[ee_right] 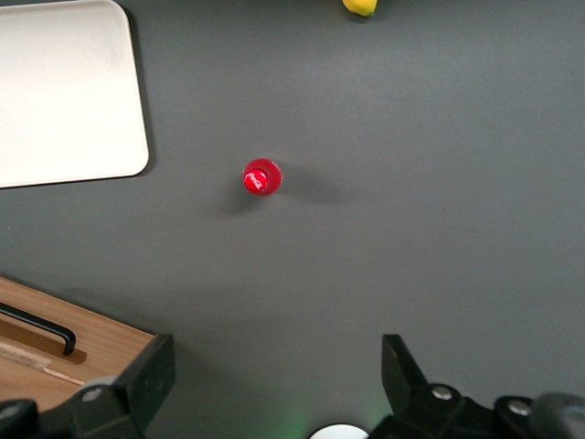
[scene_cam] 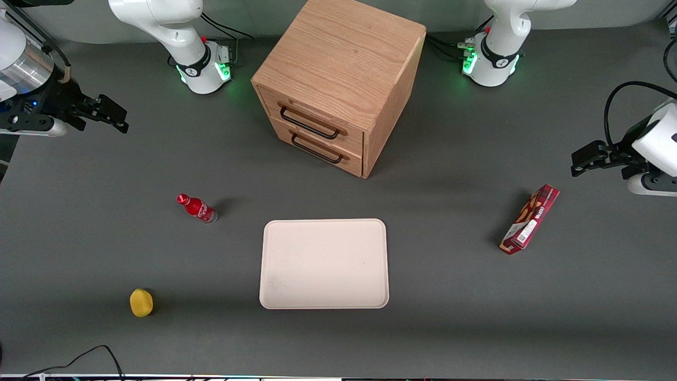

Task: Open upper drawer

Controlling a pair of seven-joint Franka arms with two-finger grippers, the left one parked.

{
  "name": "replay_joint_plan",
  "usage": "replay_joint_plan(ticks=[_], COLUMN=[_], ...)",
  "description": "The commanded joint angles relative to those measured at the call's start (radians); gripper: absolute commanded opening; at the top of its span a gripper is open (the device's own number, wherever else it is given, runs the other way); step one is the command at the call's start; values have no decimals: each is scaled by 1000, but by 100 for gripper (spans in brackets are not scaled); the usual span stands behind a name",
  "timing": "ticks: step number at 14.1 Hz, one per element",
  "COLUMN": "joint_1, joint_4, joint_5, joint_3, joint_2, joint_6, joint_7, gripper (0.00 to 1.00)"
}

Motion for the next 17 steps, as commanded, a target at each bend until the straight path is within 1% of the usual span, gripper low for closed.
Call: replay_joint_plan(ticks=[1, 8, 10, 11, 14, 17], joint_1=[-2, 1, 33, 38, 39, 39], joint_4=[30, 36, 65, 85, 102, 198], joint_5=[22, 24, 28, 45, 152, 231], joint_3=[-7, -3, 17, 58, 147, 259], joint_2=[15, 16, 18, 22, 28, 123], joint_6=[-27, -45, -76, -77, -73, -73], joint_7=[-28, -29, -49, -46, -46, -55], gripper=[100, 100, 100, 100, 100, 100])
